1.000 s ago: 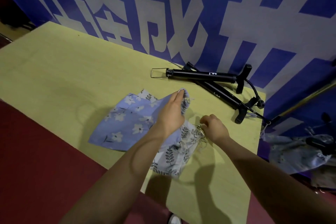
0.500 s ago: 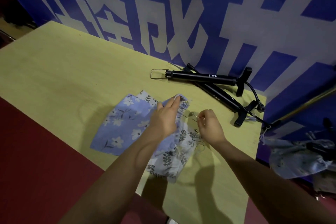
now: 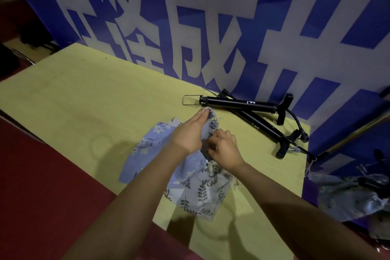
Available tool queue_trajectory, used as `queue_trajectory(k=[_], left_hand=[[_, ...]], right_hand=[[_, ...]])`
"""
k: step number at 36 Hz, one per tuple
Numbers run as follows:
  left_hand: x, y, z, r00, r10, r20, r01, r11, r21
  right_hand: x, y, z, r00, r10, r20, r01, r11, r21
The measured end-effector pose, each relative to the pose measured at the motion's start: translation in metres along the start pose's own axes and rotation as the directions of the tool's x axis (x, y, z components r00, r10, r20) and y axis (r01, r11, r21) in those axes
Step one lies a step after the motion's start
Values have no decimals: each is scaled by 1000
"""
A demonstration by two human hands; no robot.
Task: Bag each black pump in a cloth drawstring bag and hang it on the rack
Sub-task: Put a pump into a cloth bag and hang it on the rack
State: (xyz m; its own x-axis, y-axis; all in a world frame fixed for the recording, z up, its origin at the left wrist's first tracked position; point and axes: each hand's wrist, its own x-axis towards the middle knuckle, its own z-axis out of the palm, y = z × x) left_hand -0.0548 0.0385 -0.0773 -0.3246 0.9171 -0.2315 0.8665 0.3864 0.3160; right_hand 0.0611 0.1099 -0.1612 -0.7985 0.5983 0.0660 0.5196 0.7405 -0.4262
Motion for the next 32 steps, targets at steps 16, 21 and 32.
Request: queue_trajectory(k=[16, 21, 32], left_hand=[[49, 26, -3, 993, -23, -117, 6, 990, -141], [77, 31, 1, 991, -80, -108, 65, 990, -129], [116, 24, 25, 988, -150, -47, 136, 967, -213]], right_hand=[[52, 59, -57, 974, 202, -107, -208, 977, -51], [78, 95, -67, 949, 312, 43, -300, 937, -178], [107, 149, -48, 971, 180, 155, -62, 823, -565]])
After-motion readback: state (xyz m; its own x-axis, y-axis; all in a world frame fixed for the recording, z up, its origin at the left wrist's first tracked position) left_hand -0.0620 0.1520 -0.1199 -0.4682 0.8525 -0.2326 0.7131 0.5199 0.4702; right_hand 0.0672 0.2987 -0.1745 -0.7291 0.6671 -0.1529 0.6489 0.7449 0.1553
